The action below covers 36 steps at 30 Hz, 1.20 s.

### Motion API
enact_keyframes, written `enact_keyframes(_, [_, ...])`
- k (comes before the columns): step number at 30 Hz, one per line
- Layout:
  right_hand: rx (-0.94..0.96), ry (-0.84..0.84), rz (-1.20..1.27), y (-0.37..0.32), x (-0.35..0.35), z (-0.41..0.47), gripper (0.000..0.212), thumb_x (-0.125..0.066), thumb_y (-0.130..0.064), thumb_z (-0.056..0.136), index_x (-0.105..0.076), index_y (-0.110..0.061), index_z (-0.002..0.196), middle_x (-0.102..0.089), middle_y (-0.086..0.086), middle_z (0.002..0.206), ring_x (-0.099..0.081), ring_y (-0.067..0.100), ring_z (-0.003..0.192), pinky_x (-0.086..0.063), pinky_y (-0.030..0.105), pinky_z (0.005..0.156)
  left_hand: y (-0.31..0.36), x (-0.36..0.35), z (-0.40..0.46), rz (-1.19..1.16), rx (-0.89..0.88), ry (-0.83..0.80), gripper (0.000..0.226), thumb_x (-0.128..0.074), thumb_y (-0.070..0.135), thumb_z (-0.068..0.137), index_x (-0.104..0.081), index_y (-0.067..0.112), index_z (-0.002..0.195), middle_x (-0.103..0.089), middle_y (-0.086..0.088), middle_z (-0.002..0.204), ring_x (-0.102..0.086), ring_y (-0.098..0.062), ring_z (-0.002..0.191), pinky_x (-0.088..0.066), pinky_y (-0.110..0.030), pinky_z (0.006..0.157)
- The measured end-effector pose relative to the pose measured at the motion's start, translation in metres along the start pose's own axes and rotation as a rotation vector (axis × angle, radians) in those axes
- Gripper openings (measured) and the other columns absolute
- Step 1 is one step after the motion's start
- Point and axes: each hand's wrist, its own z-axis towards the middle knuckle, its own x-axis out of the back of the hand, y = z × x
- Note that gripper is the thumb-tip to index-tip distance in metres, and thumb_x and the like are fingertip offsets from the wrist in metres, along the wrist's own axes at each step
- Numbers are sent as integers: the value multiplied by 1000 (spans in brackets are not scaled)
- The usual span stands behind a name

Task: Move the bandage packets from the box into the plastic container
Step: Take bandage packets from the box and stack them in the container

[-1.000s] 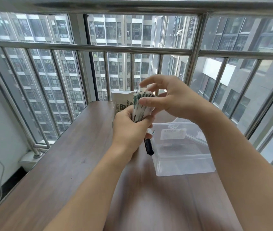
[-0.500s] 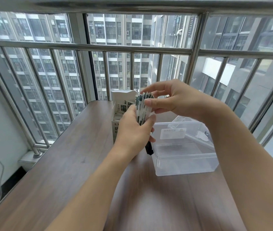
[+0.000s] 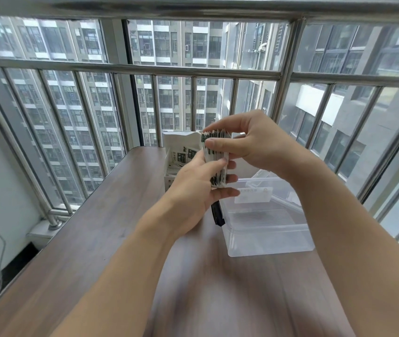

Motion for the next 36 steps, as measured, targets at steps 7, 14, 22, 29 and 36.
enact_keyframes(7, [5, -164, -211, -13, -5, -5, 35, -70, -40, 91, -68, -27, 124, -62, -40, 80, -59, -19, 77, -47, 18, 73, -9, -2, 0, 135, -47, -78, 39, -51, 8, 104, -45, 15, 142, -60, -4, 110, -62, -14, 92, -57, -21, 73])
enact_keyframes(14, [-11, 30, -8, -9, -20, -1, 13, -74, -28, 92, -71, -19, 100, -70, 3, 108, -70, 35, 93, -61, 54, 76, -13, 1, 4, 196, -125, -24, 58, -50, 3, 104, -25, 26, 151, -57, -5, 96, -64, -12, 80, -57, -25, 69])
enact_keyframes(22, [13, -34, -108, -5, -36, 1, 5, -65, -18, 97, -62, -15, 99, -66, 6, 84, -62, 22, 66, -53, 32, 59, -21, -1, 7, 300, -158, 78, 63, -58, -2, 98, -24, 13, 149, -65, -6, 94, -65, -11, 68, -56, -27, 59])
enact_keyframes(29, [-108, 7, -111, -4, -29, 2, 11, -51, -21, 105, -53, -10, 106, -58, 6, 75, -59, 23, 61, -56, 42, 55, -22, -2, 6, 282, -168, 75, 77, -60, 5, 100, -15, 29, 157, -68, -6, 83, -68, -14, 67, -58, -28, 61])
enact_keyframes(36, [-128, 132, -188, -4, -36, 2, 25, -58, -33, 99, -63, -8, 100, -59, 0, 66, -56, 14, 55, -50, 30, 55, -29, -4, 7, 391, -224, 90, 63, -54, 14, 104, -15, 23, 153, -63, 1, 65, -62, -16, 56, -53, -34, 52])
